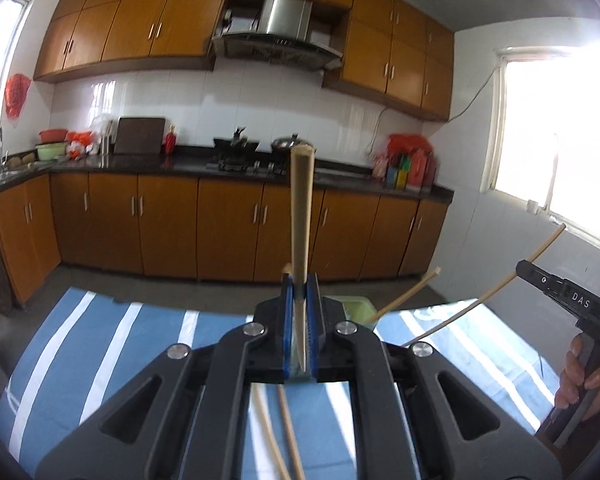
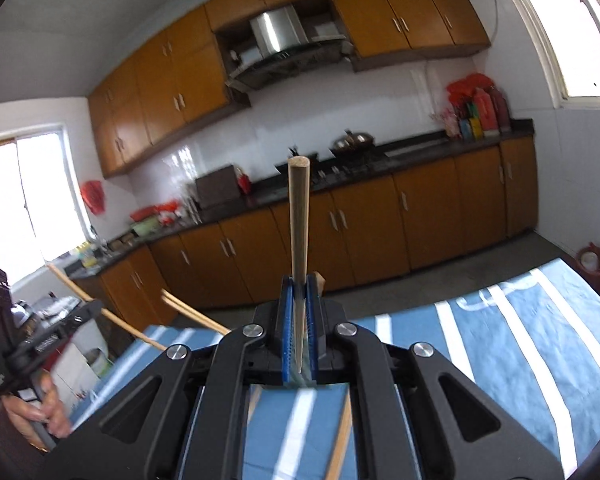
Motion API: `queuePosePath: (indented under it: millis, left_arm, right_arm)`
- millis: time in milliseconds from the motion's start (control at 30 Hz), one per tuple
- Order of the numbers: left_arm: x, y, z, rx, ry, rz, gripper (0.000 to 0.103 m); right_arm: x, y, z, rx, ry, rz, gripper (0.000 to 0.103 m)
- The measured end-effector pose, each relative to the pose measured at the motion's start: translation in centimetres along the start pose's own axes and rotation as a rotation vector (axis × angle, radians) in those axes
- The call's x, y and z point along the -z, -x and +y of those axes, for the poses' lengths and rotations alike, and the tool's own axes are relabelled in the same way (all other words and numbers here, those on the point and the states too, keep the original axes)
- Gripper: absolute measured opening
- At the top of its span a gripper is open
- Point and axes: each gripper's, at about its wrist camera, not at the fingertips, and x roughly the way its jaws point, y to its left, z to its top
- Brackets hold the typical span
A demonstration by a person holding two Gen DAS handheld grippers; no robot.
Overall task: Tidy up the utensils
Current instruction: 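Lift both held chopsticks upright and carry them above the green holder, then open the left tool into the holder while the right tool releases its chopstick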
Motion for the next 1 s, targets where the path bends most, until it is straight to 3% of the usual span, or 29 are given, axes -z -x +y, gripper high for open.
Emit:
queuePosePath:
  millis: [233,500,733,1000]
  left_arm:
    - [-2.5,-1.5,-1.7,0.015,0.031,-0.071,0.008]
    - [-3.6,-5.2,-1.9,-0.043,0.049,-0.135,0.008]
    - [-2.0,-9.1,-1.0,-0.062,0.069,-0.105,0.008]
    - [-0.9,-12.2,-0.1,-0.071,0.080,-0.070,0.008]
  right_arm:
    - [-1.4,-1.6,1.7,-0.017,0.025,-0.044,0.007]
    - [-1.2,-4.7,2.9,0.010,0.066,-0.060,0.007]
    - [0.3,-8.9,3.0,0.035,0.080,0.011,0.007]
    - [2.0,-10.9,2.4,0.046,0.074,0.087,0.007]
